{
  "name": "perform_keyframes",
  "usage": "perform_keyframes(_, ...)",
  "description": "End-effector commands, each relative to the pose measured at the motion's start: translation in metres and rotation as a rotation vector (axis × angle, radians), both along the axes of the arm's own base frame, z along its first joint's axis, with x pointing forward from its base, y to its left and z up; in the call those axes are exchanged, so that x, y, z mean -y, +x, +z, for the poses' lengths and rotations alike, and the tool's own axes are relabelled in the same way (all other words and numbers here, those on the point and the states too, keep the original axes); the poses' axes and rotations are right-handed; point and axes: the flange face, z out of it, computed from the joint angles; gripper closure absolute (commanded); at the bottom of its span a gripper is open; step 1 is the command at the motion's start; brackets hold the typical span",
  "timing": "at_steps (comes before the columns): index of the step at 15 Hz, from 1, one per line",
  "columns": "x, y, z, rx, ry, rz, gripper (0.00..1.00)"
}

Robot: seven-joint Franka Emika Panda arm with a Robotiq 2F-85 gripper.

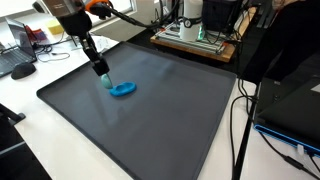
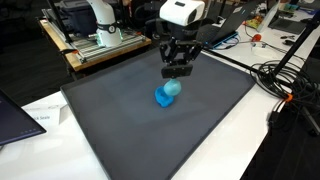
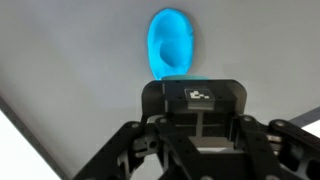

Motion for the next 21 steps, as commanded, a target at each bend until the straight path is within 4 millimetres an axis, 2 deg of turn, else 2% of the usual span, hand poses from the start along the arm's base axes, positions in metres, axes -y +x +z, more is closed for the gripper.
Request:
perform_keyframes(1, -0.025, -0.016, 0.004, 0.025, -0.107, 0.021, 0.78)
perform_keyframes(13, -0.111, -0.032, -0.015, 0.084, -0.458, 0.176, 0.78)
perform_keyframes(14, -0.104, -0.021, -0.020, 0.056, -0.414, 0.160, 0.53)
perform_keyframes(16, -0.114, -0.024, -0.022, 0.060, -0.436, 0.175, 0.53)
perform_keyframes(20, -0.113, -0.024, -0.021, 0.061, -0.442, 0.175, 0.53)
perform_keyframes(21, -0.113, -0.024, -0.021, 0.061, -0.442, 0.174, 0.78)
